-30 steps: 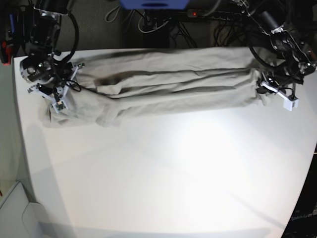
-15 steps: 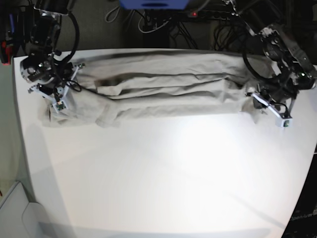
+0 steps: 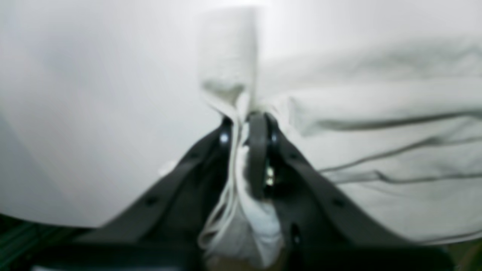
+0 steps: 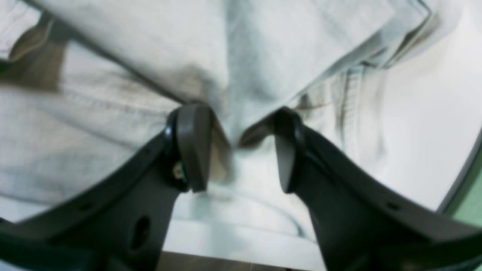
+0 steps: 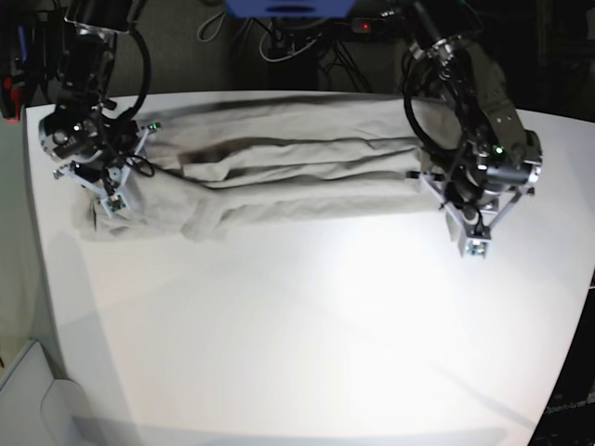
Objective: Layout the t-shirt on the table in an organized manner, then fold the t-shirt properly
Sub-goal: 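Lift the strip's end with the left gripper and fold it toward the right gripper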
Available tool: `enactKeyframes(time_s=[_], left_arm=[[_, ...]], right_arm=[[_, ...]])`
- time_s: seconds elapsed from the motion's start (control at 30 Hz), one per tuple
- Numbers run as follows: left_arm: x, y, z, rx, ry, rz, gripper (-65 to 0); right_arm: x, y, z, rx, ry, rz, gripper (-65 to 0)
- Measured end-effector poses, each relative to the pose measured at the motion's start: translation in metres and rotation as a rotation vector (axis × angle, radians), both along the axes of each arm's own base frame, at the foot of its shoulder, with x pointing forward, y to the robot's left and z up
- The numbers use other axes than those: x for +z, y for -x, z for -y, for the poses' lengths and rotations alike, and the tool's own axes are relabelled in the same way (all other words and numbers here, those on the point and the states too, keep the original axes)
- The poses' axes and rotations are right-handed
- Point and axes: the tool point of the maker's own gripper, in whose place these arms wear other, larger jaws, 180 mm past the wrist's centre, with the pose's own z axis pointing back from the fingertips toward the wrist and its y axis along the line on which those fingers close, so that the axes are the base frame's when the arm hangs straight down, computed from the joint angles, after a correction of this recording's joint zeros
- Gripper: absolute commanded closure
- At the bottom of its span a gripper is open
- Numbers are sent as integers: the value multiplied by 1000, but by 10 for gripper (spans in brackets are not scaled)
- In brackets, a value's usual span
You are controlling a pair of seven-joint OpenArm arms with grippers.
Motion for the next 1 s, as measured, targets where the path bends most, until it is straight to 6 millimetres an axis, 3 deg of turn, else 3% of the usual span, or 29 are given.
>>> enactKeyframes(time_s=[0.27, 0.4, 0.5, 0.73, 0.87, 1.0], left_arm=[[6, -23, 83, 100, 364, 125, 0], [-11, -19, 133, 77, 491, 34, 0], [-19, -25, 157, 61, 520, 23, 0], [-46, -20, 189, 133, 634, -17, 0], [-44, -34, 189, 234, 701, 41, 0], [-51, -28, 211, 200, 710, 17, 0]], right_arm=[[0, -1, 0, 2, -1, 2, -291], [0, -1, 0, 3, 2, 0, -291], [0, -1, 0, 3, -1, 2, -291], [1, -2, 2, 7, 5, 3, -291], [1, -2, 1, 7, 2, 4, -291], [1, -1, 2, 7, 2, 3, -291]])
